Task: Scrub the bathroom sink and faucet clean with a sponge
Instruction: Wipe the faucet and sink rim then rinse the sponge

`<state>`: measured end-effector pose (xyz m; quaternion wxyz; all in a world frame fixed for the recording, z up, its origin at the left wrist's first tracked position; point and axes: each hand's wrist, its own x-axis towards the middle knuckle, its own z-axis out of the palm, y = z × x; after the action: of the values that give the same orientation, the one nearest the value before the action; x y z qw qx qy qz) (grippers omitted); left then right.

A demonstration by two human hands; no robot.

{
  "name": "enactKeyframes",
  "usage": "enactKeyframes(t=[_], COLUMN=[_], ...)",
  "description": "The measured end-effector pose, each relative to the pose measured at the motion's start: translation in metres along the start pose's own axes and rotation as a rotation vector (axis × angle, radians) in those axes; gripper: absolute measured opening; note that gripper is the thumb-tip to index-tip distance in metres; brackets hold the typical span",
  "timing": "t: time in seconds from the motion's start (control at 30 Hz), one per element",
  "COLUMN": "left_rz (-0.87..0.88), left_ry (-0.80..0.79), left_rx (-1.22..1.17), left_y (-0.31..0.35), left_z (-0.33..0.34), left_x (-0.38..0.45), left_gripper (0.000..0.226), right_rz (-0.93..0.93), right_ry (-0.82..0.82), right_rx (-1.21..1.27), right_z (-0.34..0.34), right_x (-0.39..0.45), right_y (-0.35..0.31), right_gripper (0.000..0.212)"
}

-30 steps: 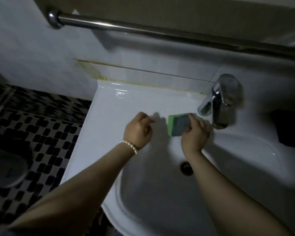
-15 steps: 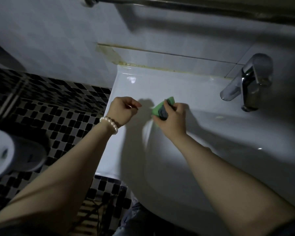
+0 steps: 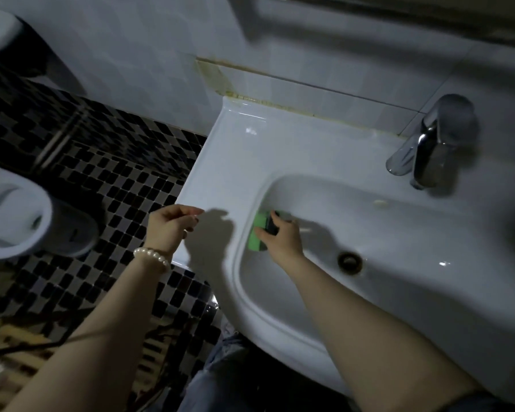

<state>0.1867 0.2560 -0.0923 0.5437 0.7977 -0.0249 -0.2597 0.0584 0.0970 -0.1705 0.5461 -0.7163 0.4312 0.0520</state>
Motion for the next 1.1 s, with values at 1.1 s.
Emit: enactKeyframes(t=[1.1], left_rz=[-0.318], left_ry=[-0.071], left_rx=[-0.556], left_y=[0.002], left_z=[-0.026], left_x=[0.017], left_gripper=[0.022], right_rz=[-0.355], right_ry=[-0.556], right_rx=[-0.533], right_z=[-0.001], right_x=[-0.063], right_y=[-0.007], right_gripper=[0.043])
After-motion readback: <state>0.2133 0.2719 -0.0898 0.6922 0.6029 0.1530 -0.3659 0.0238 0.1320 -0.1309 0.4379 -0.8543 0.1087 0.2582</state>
